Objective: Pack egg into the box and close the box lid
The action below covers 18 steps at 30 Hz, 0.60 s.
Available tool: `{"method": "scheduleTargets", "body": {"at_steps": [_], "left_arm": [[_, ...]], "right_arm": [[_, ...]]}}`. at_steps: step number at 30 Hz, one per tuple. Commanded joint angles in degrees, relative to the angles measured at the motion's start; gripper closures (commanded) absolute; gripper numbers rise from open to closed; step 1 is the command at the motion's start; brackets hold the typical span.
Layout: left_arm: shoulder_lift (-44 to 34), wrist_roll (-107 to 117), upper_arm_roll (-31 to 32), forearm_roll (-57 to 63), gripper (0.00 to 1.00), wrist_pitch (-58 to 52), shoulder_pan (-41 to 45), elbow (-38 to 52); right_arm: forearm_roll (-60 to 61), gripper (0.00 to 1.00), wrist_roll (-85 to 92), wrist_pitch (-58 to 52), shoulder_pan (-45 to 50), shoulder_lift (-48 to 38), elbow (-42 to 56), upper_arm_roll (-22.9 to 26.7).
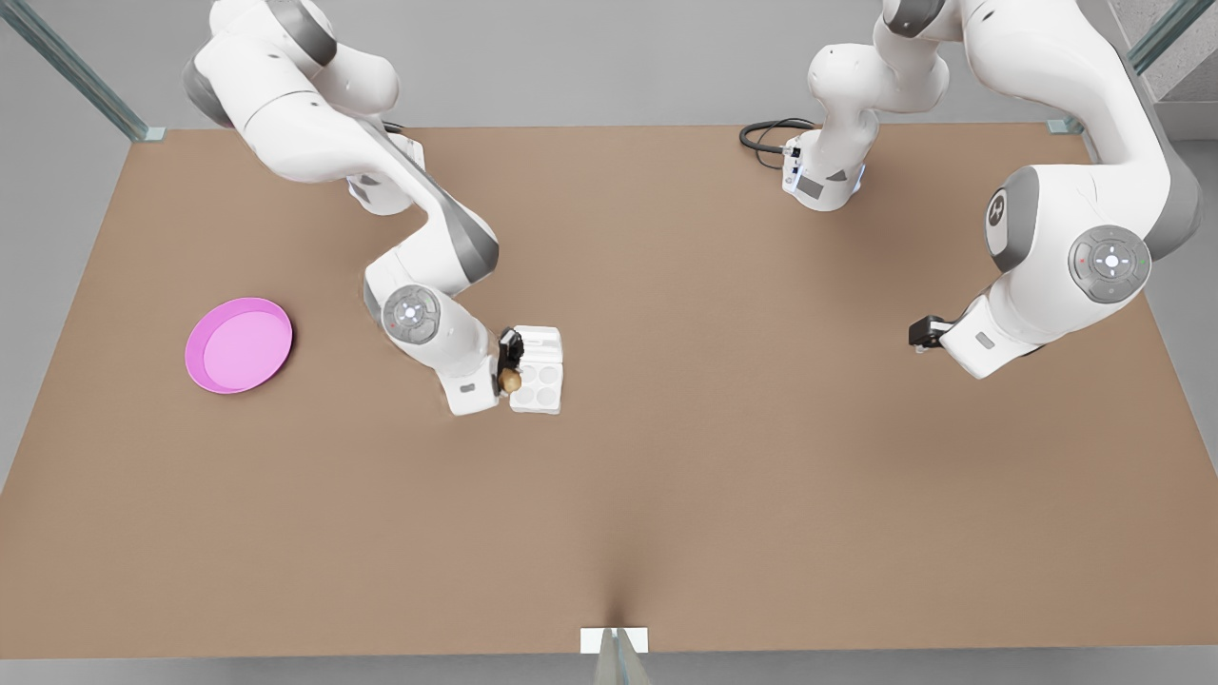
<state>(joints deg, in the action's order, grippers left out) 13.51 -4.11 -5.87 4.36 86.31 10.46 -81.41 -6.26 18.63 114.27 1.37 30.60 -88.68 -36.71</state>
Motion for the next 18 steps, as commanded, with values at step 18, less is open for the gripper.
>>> {"method": "scheduleTargets", "body": {"at_steps": [18], "left_arm": [[-0.1, 0.1, 0.1, 0.0, 0.00, -0.1, 0.0, 0.0]], "right_arm": [[-4.9, 0.61, -70.3, 3.8, 3.5, 2.8, -5.2, 2.4]]}}
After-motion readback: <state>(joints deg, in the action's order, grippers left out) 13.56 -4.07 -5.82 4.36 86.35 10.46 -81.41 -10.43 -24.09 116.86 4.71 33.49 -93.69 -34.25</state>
